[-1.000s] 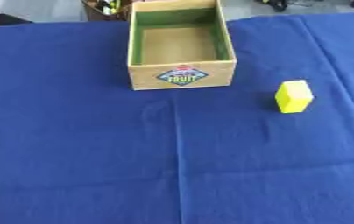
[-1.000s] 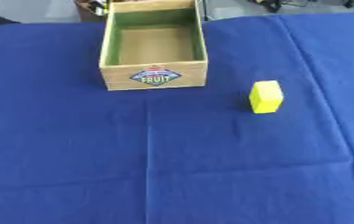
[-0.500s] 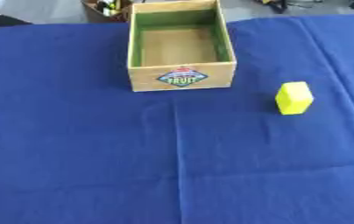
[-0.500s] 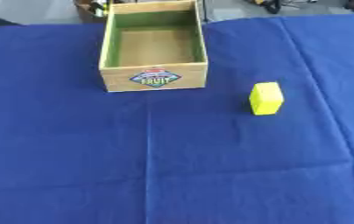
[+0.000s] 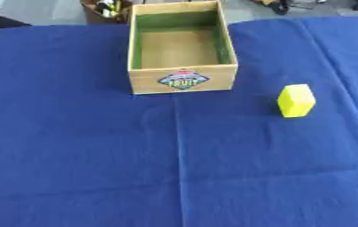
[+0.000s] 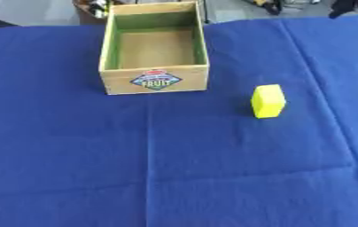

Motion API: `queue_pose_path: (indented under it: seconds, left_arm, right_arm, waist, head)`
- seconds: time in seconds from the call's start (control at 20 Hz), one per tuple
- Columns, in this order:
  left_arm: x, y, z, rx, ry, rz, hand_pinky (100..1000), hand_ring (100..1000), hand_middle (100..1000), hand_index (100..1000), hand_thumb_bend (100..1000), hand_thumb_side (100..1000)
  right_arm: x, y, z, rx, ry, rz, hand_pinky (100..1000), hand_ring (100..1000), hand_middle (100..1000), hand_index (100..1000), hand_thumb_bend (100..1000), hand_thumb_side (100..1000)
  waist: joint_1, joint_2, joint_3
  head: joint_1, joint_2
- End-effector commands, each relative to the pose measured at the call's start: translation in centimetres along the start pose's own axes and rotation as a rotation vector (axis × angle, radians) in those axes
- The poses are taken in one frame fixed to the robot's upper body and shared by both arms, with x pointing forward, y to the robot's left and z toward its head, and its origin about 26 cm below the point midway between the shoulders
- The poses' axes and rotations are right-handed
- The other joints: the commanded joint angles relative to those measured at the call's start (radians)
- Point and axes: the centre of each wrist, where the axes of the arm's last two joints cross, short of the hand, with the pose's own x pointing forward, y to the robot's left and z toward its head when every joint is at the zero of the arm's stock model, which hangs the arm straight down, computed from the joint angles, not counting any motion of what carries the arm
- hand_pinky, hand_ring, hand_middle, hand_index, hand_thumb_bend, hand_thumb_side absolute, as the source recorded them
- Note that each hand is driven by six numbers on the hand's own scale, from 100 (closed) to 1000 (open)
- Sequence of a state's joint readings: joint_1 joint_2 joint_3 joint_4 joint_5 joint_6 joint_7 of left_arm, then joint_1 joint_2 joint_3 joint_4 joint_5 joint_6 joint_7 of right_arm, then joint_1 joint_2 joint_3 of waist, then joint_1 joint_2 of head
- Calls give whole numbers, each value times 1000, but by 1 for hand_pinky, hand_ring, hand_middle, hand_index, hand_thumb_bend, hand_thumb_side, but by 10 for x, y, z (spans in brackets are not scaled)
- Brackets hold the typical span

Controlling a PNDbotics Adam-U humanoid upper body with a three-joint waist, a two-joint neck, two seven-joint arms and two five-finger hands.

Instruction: Pick up objects on the table and place them in the box.

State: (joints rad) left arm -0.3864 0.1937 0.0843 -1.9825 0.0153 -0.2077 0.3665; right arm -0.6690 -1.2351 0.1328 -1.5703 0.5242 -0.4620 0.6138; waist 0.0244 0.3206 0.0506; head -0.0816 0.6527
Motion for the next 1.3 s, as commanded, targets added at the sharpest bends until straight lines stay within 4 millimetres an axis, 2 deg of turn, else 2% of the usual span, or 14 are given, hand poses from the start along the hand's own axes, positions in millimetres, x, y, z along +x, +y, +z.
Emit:
queue_pose_path:
  seconds: [0.05,0.9,1.3]
  left_arm:
    - [6,-2,-5,-19,-28,10,411,567,552,705,150,1000]
    - [6,-3,-4,-29,-22,18,412,569,553,705,148,1000]
    - [6,-4,-4,-27,-22,20,412,570,553,705,148,1000]
  right_arm:
    - [-3,-8,-3,8,7,21,879,941,930,1000,873,565]
    - [-3,-33,-61,-36,-85,14,877,935,925,1000,891,572]
    - [-5,-27,-77,11,-57,16,884,938,902,1000,899,570]
  waist:
    - [-3,-17,2]
    - [-5,-22,10]
    - [-7,-19,9]
  head:
    - [-10,-9]
    - [-31,-6]
    - [-36,-5]
